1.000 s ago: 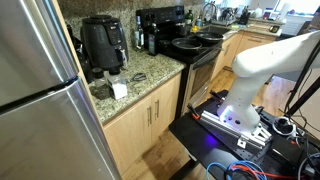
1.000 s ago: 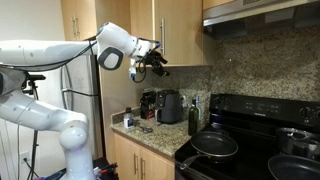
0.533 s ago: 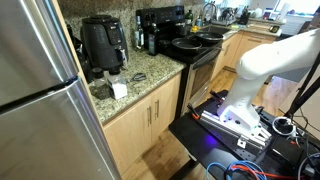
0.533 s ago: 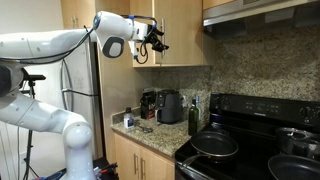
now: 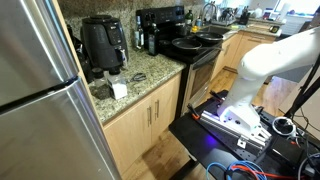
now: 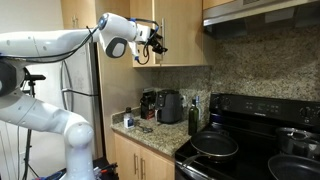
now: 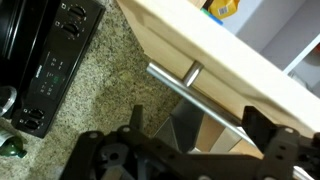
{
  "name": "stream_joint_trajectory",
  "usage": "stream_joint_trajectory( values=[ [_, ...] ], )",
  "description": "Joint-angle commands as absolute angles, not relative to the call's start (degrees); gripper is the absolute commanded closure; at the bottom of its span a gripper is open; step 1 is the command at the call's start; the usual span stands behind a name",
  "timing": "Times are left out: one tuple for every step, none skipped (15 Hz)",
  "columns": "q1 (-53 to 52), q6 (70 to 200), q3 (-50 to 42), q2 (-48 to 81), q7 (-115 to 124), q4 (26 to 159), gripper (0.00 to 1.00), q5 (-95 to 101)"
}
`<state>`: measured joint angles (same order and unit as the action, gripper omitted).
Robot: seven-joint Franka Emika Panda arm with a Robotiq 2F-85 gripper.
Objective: Close the top right cabinet door
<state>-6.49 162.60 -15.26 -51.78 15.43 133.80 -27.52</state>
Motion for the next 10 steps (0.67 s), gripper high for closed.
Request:
stream_joint_trajectory(
  values=[
    [-8.6, 162.4, -11.7, -50.9, 13.8, 135.1, 0.00, -27.9],
    [-9.6, 162.7, -10.9, -50.9, 13.3, 135.0, 0.00, -27.9],
    [-10.3, 162.9, -9.7, -50.8, 13.3, 134.8, 0.00, -27.9],
    [-11.1, 162.7, -8.8, -50.5, 13.2, 134.2, 0.00, -27.8],
    [-12.1, 162.8, -7.8, -50.2, 13.0, 133.9, 0.00, -27.8],
    [-12.9, 162.8, -6.8, -49.9, 13.1, 133.6, 0.00, -27.8],
    [-13.5, 163.8, -6.0, -49.8, 12.7, 133.9, 0.00, -27.7],
    [-14.1, 164.3, -5.5, -50.2, 12.5, 134.2, 0.00, -27.8],
    [-12.7, 162.6, -5.8, -50.8, 14.1, 134.3, 0.00, -27.9],
    [-13.0, 162.7, -5.3, -50.8, 14.2, 134.3, 0.00, -27.9]
  ],
)
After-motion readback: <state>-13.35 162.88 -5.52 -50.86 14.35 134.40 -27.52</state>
